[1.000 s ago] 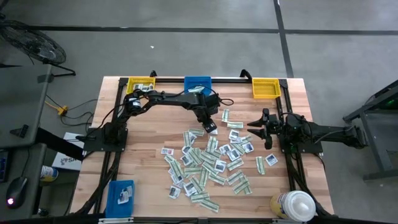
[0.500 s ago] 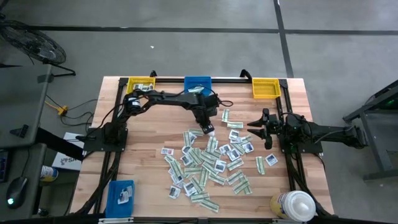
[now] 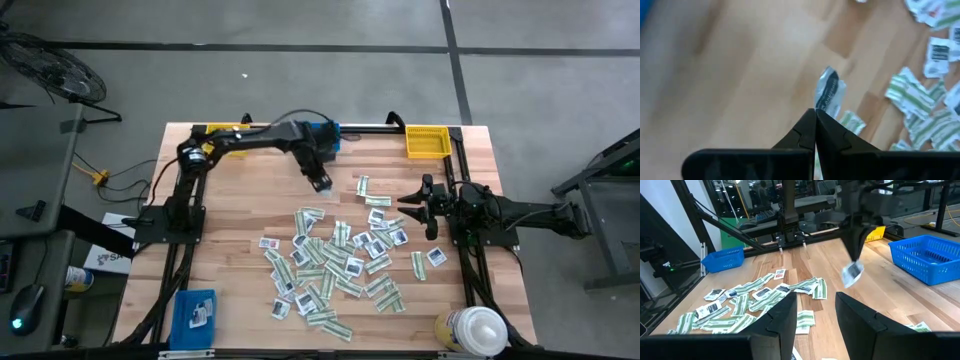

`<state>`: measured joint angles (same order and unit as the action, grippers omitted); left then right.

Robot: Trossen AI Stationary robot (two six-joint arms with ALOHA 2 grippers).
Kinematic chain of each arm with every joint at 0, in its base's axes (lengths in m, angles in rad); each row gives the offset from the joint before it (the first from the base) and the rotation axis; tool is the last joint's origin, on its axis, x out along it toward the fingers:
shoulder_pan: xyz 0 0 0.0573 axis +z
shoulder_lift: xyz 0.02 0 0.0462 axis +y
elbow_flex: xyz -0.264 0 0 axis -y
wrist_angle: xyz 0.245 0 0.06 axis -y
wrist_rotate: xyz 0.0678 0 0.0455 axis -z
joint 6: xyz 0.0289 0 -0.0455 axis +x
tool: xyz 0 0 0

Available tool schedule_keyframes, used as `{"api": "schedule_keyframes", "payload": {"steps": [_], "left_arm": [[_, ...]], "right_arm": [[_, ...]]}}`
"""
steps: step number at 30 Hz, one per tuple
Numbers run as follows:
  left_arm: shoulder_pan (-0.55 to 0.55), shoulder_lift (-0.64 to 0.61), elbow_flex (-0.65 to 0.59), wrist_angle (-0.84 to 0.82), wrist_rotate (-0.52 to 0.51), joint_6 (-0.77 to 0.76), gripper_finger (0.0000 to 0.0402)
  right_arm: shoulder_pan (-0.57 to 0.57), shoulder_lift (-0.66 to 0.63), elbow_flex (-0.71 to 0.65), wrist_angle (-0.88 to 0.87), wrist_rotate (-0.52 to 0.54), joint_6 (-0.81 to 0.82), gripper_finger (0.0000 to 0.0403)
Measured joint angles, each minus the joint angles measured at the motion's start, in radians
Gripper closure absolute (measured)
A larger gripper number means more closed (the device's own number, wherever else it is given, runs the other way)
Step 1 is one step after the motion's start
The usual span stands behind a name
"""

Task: Pick & Place First Aid Supplies
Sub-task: Put the gray towelette pack into the left yellow bin

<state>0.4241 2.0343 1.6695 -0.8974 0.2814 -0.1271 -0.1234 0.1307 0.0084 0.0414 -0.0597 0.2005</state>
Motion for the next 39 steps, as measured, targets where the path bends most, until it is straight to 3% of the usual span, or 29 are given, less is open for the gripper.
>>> {"api": "schedule_keyframes", "payload": {"steps": [24, 39], "left_arm": [[0.42, -0.166, 0.002, -0.225, -0.071, 0.007, 0.0401], [0.594, -0.18, 0.002, -0.427, -0.286, -0.049, 0.0401]], "right_arm": [[0.0, 0.0, 0.0, 0.0, 0.0, 0.0, 0.0274], [0.0, 0.0, 0.0, 0.0, 0.0, 0.0, 0.0274]]}}
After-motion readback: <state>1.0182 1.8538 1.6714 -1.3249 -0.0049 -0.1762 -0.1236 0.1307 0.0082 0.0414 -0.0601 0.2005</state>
